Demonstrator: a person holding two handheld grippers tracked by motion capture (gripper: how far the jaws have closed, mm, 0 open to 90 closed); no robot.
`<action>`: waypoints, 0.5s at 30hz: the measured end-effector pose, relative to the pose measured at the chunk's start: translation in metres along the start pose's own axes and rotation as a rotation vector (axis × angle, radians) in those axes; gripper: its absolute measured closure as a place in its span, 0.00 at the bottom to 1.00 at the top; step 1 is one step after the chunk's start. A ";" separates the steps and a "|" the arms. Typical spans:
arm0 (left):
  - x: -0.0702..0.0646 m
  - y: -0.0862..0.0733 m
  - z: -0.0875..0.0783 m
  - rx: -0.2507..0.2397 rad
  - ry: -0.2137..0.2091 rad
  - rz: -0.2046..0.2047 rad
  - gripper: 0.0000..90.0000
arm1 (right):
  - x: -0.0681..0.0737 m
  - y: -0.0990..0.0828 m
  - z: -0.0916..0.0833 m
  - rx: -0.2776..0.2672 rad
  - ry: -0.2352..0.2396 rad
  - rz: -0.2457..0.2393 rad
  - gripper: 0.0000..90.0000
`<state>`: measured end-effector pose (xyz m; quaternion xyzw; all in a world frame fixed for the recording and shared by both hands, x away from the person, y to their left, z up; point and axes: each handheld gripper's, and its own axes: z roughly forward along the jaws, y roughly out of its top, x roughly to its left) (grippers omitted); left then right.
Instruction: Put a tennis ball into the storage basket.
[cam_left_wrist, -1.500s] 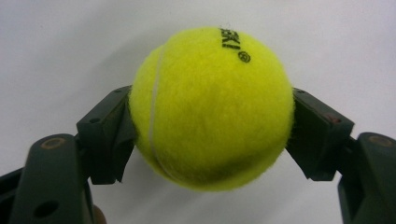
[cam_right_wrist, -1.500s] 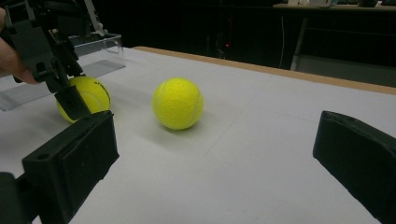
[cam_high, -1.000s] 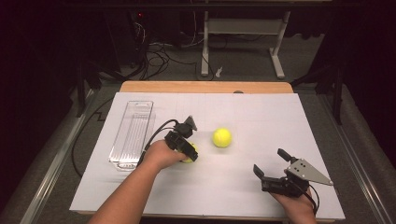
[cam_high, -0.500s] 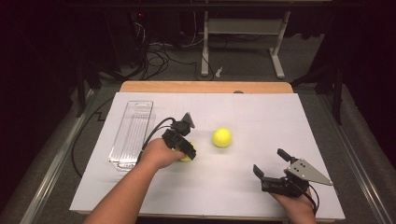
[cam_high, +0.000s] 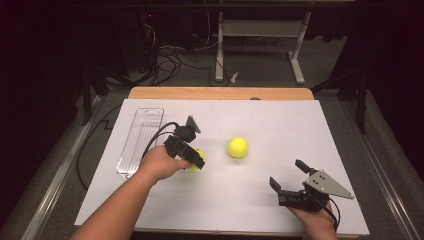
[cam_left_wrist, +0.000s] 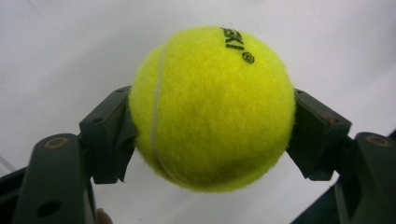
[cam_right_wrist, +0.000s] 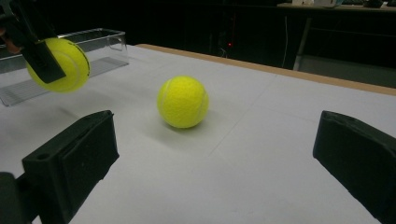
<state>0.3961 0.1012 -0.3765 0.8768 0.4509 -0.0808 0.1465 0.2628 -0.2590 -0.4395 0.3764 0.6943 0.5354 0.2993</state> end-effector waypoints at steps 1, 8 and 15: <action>0.000 -0.001 -0.002 0.003 0.002 0.000 0.30 | 0.000 0.000 0.000 0.000 -0.001 0.000 0.01; 0.005 -0.009 -0.018 0.000 0.010 -0.016 0.30 | 0.001 0.000 0.000 0.001 0.001 -0.003 0.01; 0.008 -0.016 -0.033 -0.012 0.011 -0.008 0.30 | 0.001 -0.001 0.002 0.004 0.003 -0.006 0.01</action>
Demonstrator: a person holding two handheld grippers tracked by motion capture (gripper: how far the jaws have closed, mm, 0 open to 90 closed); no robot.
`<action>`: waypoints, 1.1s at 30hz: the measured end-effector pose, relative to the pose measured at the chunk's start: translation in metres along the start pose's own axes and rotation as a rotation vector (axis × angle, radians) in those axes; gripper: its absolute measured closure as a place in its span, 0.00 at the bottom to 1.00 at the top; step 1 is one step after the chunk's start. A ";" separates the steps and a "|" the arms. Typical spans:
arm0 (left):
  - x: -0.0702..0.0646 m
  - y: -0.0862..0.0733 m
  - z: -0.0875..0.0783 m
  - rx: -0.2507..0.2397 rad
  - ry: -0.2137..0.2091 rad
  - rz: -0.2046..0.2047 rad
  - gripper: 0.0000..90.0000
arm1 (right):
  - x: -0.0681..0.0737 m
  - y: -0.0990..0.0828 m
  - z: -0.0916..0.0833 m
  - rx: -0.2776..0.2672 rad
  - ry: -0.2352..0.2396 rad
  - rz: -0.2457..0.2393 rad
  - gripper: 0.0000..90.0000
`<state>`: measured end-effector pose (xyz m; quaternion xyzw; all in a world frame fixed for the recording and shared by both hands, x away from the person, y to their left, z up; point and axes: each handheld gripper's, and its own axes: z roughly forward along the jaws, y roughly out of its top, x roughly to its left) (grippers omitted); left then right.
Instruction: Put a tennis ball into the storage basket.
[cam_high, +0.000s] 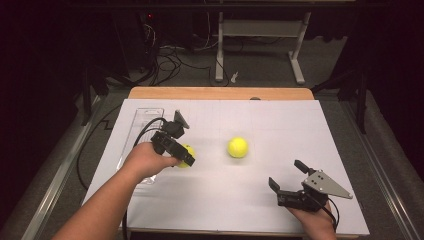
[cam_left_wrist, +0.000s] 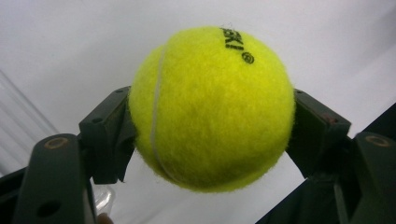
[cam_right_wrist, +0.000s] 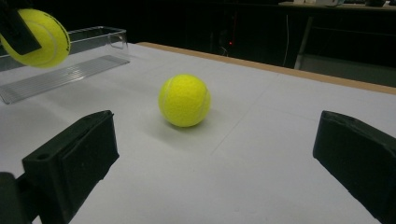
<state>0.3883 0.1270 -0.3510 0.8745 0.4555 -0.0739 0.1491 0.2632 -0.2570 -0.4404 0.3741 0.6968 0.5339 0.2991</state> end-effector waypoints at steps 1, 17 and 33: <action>0.000 -0.001 -0.001 0.003 0.005 0.001 0.30 | 0.000 0.000 0.000 0.000 0.001 -0.001 0.01; 0.006 -0.006 -0.026 -0.002 0.053 -0.002 0.30 | 0.001 0.000 0.000 -0.001 0.000 0.001 0.01; 0.018 -0.011 -0.041 -0.001 0.069 -0.029 0.30 | 0.001 0.000 -0.001 -0.001 -0.002 0.003 0.01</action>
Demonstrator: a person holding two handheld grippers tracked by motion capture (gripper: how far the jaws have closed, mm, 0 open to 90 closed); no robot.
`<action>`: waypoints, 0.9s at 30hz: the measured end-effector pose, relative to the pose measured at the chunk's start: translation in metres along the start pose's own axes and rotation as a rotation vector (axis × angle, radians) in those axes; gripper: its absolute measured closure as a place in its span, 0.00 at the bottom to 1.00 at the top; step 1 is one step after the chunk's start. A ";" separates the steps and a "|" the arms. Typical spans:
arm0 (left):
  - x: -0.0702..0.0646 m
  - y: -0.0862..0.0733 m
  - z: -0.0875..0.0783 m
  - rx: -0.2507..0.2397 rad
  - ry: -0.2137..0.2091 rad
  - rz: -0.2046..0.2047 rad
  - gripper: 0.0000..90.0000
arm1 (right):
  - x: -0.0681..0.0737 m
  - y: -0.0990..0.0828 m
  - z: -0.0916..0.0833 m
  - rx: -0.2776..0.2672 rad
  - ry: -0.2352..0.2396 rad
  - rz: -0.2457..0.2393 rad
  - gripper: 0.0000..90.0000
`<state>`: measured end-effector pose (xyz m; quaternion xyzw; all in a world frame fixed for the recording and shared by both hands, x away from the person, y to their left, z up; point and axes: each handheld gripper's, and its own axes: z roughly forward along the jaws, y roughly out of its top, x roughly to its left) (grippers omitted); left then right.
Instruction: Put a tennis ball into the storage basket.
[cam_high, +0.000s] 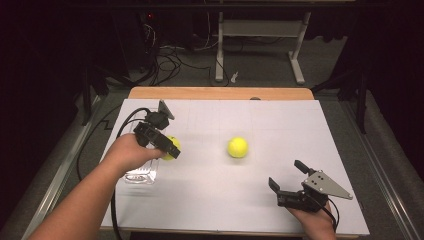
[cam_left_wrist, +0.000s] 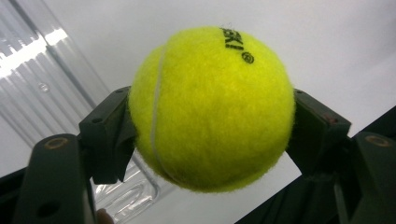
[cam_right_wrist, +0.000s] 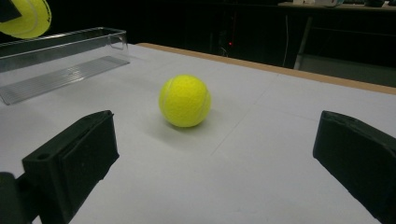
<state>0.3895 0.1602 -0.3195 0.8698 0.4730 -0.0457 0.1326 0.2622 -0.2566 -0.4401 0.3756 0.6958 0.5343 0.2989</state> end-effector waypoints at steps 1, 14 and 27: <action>0.002 0.000 -0.001 0.000 0.003 -0.005 0.30 | 0.000 0.000 0.000 0.000 0.000 -0.001 0.01; 0.027 -0.006 -0.006 -0.012 0.024 -0.070 0.30 | 0.000 0.000 0.000 0.002 -0.002 -0.004 0.01; 0.050 -0.011 -0.009 -0.005 0.038 -0.123 0.30 | 0.000 0.000 0.000 0.004 -0.002 -0.004 0.01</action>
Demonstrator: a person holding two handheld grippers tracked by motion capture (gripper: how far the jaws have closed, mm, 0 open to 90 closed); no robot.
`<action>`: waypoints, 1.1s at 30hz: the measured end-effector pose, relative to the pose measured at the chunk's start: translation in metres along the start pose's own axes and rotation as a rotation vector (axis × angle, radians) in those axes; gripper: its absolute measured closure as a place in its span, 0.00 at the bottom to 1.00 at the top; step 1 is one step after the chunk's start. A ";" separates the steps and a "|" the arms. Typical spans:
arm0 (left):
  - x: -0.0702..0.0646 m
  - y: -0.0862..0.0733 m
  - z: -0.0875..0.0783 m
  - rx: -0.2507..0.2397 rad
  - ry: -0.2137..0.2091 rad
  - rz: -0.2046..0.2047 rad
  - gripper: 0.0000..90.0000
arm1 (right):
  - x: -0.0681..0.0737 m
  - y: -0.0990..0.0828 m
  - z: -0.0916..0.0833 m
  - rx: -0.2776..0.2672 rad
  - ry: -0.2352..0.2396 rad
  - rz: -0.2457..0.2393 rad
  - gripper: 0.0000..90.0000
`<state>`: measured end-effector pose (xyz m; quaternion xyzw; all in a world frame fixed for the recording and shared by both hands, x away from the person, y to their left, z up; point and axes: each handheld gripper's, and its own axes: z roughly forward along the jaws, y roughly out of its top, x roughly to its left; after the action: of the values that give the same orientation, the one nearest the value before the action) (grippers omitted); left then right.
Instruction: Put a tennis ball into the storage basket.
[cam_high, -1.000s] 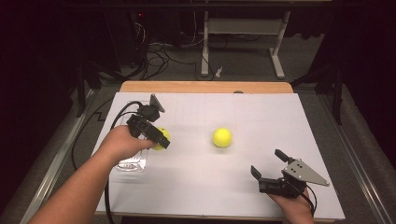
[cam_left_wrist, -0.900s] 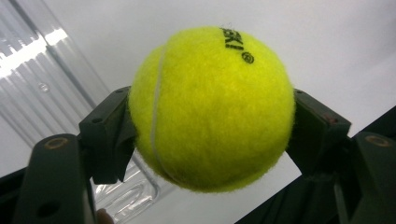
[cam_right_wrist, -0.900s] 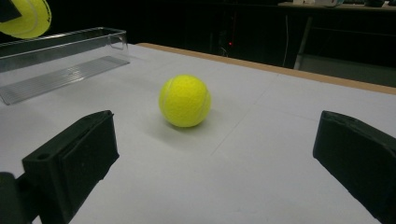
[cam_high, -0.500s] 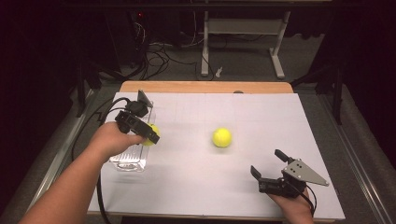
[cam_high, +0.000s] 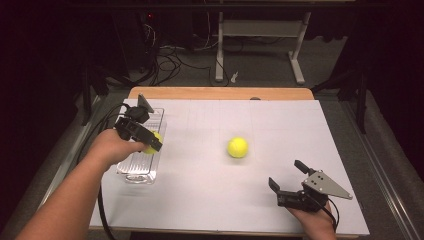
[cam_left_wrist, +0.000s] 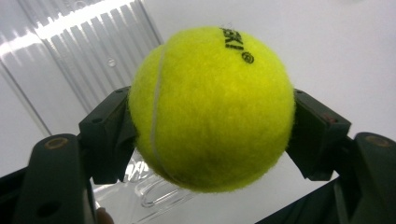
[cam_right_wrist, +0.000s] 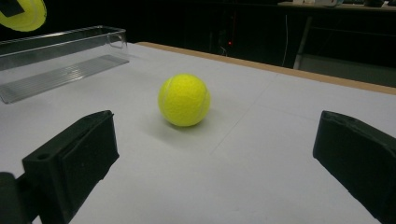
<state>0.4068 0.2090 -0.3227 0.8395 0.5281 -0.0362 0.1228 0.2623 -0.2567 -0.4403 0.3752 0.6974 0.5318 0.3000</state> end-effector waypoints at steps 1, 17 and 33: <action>0.002 0.000 0.000 0.000 0.002 -0.006 0.30 | 0.000 0.000 0.000 0.000 0.000 0.000 0.01; 0.028 0.004 0.006 0.017 0.038 -0.079 0.30 | 0.000 0.000 0.000 0.002 0.000 0.001 0.01; 0.043 0.023 0.011 0.014 0.066 -0.123 0.30 | -0.001 -0.001 0.001 0.006 0.002 0.002 0.01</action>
<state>0.4466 0.2344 -0.3374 0.8070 0.5822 -0.0200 0.0969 0.2631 -0.2573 -0.4419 0.3764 0.6990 0.5302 0.2976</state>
